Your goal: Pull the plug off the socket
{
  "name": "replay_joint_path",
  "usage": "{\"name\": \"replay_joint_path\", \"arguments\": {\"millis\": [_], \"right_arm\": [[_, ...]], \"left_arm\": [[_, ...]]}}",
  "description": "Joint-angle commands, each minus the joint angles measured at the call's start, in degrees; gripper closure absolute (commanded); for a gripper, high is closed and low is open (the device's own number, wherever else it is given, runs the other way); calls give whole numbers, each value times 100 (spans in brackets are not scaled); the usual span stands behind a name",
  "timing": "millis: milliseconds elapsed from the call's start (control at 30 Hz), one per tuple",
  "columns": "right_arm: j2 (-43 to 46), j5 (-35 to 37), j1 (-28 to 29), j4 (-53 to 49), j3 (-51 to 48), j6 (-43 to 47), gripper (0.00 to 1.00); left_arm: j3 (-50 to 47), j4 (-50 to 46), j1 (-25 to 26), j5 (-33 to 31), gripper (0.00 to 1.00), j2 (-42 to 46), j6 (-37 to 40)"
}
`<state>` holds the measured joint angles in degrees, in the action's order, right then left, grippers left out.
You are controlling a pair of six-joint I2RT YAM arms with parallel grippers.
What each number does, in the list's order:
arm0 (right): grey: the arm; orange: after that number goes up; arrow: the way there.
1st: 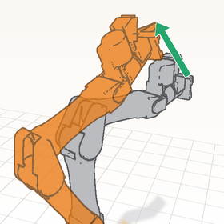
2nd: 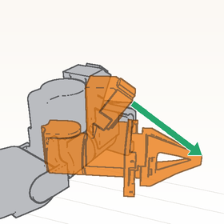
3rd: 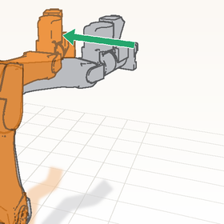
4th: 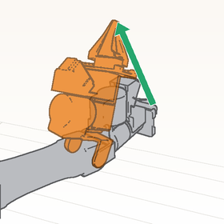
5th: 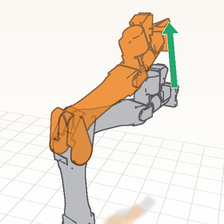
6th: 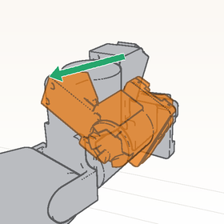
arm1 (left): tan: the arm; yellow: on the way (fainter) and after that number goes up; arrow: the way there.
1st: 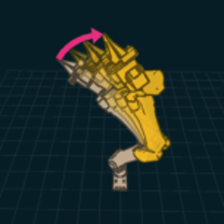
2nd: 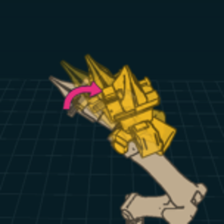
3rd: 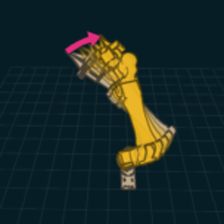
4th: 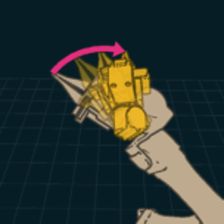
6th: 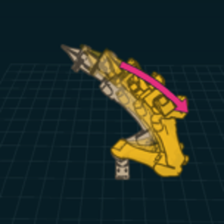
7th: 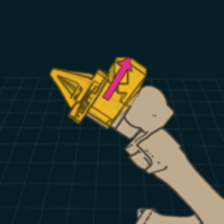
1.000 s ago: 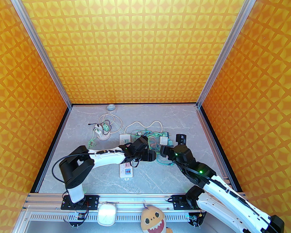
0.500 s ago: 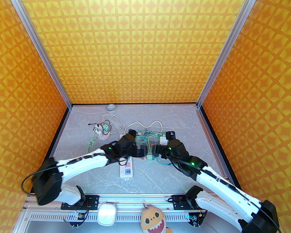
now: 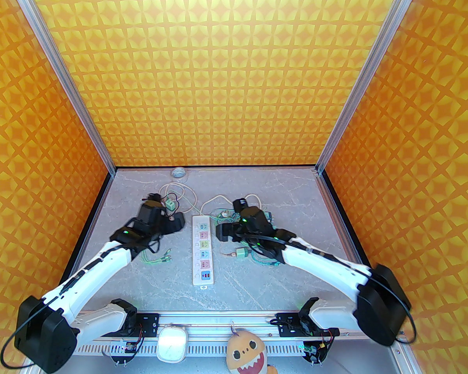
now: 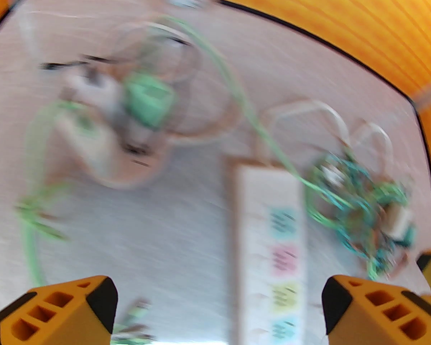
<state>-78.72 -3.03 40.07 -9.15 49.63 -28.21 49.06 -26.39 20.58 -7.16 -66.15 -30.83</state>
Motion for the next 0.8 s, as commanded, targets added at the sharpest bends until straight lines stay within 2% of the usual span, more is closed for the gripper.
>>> {"name": "replay_joint_path", "arguments": {"millis": [0, 200, 367, 567, 767], "right_arm": [[-217, -218, 31, 367, 192, 215, 2], [-396, -305, 27, 423, 179, 346, 2], [-396, -561, 27, 508, 143, 233, 2], [-338, -629, 27, 637, 3, 139, 1], [-310, -598, 27, 634, -32, 89, 2]], "left_arm": [[128, -46, -401, -105, 1, -138, 492], [744, 208, -996, 137, 1, -1186, 736], [1330, 321, -1113, 131, 2, -2139, 1021], [2083, -265, -1277, 44, 14, -3100, 1071], [2438, -770, -1276, 33, 30, -3600, 470]]}}
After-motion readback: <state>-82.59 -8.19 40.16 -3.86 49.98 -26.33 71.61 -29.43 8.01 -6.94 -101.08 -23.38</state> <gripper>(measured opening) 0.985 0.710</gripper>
